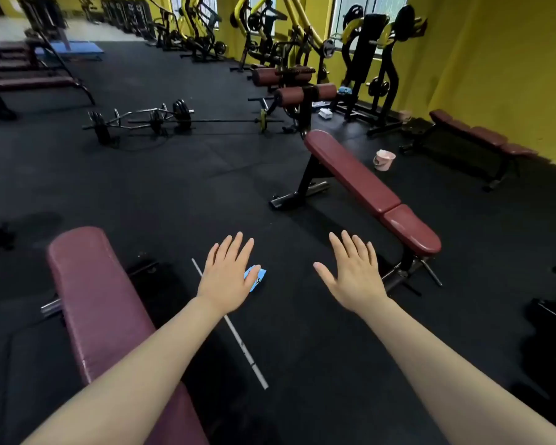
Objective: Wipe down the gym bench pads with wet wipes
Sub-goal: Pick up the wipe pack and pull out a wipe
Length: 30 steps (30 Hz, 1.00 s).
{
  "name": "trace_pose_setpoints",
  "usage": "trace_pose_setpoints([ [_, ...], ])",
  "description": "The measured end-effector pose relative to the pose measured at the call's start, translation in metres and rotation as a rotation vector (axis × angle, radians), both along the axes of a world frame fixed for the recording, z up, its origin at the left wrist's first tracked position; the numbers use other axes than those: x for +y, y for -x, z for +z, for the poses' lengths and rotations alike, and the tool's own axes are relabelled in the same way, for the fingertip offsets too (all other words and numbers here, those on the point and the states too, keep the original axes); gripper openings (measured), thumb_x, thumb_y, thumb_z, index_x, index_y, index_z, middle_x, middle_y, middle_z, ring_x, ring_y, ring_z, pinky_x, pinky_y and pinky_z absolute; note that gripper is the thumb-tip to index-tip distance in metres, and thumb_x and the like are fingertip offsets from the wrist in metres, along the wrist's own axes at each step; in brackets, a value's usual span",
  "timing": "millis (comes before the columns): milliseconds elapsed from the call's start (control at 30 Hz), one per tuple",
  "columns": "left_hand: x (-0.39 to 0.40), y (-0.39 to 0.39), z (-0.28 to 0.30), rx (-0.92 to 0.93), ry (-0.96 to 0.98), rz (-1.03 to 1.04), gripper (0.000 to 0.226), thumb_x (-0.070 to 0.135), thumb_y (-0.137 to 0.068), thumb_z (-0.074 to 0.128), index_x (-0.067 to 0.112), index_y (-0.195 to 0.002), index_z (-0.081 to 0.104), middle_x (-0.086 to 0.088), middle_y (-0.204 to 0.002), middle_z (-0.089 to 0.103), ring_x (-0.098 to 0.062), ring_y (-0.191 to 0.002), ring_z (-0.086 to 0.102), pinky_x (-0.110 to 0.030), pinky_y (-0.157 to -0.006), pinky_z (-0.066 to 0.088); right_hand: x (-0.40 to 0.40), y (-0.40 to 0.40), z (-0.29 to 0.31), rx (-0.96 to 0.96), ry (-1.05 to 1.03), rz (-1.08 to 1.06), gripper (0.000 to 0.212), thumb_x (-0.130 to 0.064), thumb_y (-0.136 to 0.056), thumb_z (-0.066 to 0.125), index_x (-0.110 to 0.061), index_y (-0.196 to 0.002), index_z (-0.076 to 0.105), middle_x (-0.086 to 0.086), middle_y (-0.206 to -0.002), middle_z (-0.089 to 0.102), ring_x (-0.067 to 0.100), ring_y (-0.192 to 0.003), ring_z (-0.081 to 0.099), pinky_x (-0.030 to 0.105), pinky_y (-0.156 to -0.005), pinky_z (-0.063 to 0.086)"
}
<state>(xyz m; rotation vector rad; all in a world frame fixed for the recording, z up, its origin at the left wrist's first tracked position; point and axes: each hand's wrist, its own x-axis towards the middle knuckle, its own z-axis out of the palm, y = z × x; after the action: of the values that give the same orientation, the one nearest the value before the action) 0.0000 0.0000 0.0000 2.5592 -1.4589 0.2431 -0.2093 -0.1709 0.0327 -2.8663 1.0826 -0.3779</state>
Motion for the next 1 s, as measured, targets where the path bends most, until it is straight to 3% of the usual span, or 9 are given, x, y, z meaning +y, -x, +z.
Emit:
trace_pose_setpoints([
  [167,-0.043,-0.04,-0.015,0.077,0.015,0.0,0.062,0.051,-0.102,0.025,0.023,-0.157,0.021,-0.003,-0.165,0.016,-0.022,-0.153,0.01,-0.039,-0.123,0.005,-0.06,-0.02,-0.011,-0.028,-0.071,-0.012,0.078,-0.069,-0.092,0.024,-0.025,-0.155,0.013,0.004,-0.162,0.015,0.023,-0.149,0.006,0.042,-0.121,0.0],
  [333,-0.089,-0.071,-0.043,0.146,0.067,0.01,0.054,0.041,-0.104,0.039,0.023,-0.154,0.032,-0.002,-0.162,0.027,-0.023,-0.151,0.019,-0.038,-0.121,0.009,-0.115,-0.059,-0.042,-0.151,-0.306,-0.074,0.077,-0.067,-0.091,0.028,-0.025,-0.154,0.017,0.001,-0.161,0.018,0.02,-0.148,0.007,0.042,-0.122,0.005],
  [800,-0.251,-0.177,-0.093,0.243,-0.029,0.235,0.054,0.039,-0.102,0.044,0.022,-0.152,0.038,-0.005,-0.159,0.033,-0.025,-0.149,0.025,-0.042,-0.121,0.016,-0.321,-0.214,-0.086,0.163,-0.338,0.177,0.07,-0.059,-0.098,0.031,-0.022,-0.155,0.014,0.005,-0.161,0.015,0.022,-0.149,0.007,0.041,-0.122,0.005],
  [1000,-0.292,-0.247,-0.131,0.344,-0.08,0.327,0.055,0.037,-0.1,0.046,0.023,-0.152,0.037,-0.004,-0.159,0.033,-0.025,-0.149,0.023,-0.044,-0.122,0.016,-0.365,-0.31,-0.112,0.179,-0.651,0.167,0.07,-0.058,-0.098,0.034,-0.022,-0.154,0.014,-0.001,-0.16,0.02,0.02,-0.148,0.008,0.041,-0.12,0.016],
])
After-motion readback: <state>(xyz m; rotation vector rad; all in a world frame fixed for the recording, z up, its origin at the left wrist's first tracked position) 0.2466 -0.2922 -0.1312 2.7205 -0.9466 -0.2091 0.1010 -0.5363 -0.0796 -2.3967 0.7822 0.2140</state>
